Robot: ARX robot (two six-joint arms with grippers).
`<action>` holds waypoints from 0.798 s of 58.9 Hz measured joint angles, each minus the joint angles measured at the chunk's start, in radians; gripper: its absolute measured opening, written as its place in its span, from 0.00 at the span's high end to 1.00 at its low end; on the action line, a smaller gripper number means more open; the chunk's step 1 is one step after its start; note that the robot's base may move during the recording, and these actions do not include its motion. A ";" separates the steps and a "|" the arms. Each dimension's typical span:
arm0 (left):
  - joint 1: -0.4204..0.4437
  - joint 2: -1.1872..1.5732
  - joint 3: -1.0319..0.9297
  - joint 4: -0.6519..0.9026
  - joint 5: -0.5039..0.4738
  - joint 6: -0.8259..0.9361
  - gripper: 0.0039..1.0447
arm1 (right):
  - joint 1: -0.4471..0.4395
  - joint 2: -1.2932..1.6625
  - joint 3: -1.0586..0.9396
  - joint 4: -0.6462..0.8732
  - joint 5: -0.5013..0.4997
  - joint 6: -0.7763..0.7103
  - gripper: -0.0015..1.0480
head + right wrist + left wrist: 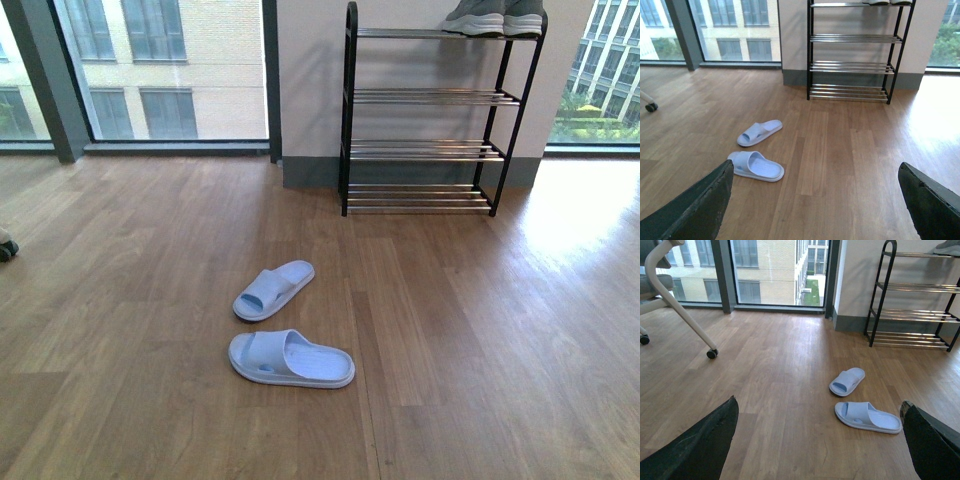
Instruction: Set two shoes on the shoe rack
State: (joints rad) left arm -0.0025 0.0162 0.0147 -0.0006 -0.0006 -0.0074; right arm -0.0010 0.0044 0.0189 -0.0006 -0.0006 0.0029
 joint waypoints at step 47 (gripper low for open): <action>0.000 0.000 0.000 0.000 0.001 0.000 0.09 | 0.000 -0.001 0.000 0.000 0.003 0.000 0.09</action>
State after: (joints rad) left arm -0.0025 0.0162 0.0147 -0.0006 0.0006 -0.0074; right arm -0.0006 0.0036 0.0189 -0.0006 0.0029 0.0029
